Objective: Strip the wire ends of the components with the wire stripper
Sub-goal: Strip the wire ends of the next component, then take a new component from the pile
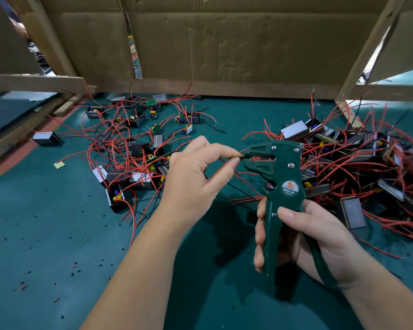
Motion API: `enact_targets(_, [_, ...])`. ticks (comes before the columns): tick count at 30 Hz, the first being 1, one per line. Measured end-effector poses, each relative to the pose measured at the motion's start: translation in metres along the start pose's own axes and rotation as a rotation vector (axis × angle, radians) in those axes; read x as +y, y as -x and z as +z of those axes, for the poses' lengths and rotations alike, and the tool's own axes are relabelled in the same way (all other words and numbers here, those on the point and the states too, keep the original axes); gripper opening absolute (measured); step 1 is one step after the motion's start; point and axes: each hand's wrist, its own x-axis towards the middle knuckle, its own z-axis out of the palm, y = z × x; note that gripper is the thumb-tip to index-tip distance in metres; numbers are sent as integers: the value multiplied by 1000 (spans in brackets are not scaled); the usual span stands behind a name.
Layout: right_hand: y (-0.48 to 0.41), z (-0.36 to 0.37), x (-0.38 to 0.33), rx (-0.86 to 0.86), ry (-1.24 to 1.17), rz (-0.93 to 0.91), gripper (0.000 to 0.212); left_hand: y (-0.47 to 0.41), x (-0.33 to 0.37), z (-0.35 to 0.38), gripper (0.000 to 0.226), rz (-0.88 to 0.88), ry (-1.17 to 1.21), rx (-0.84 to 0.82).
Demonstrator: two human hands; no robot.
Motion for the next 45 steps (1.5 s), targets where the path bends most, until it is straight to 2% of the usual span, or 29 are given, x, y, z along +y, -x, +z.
enact_targets(5, [-1, 5, 2, 76, 15, 8, 50, 0, -2, 1, 8, 15, -74, -48])
enact_targets(8, [-5, 8, 4, 212, -4, -34, 35, 2, -8, 4, 11, -3, -149, -153])
enact_targets(10, [-7, 8, 4, 237, -17, -39, 27, 3, -10, 6, 11, -30, -165, -211])
enact_targets(11, [-7, 7, 5, 214, -37, -37, 29, 3, -10, 7, 10, -36, -166, -210])
enact_targets(14, [-7, 5, 4, 86, -179, -40, 53, 3, -10, 6, 11, -72, -135, -118])
enact_targets(19, [-8, -2, -1, 129, -206, -3, 68, -2, -11, 3, 18, -262, 188, 1])
enact_targets(23, [-6, 0, 0, 58, -176, 70, 66, -2, -6, 6, 18, -275, 275, 1])
enact_targets(29, [-3, 6, 3, -63, -141, 41, 59, 0, -7, 9, 16, -278, 285, -24])
enact_targets(45, [-3, 11, 6, 53, -6, 53, 52, 2, -11, 9, 14, -209, 139, -42])
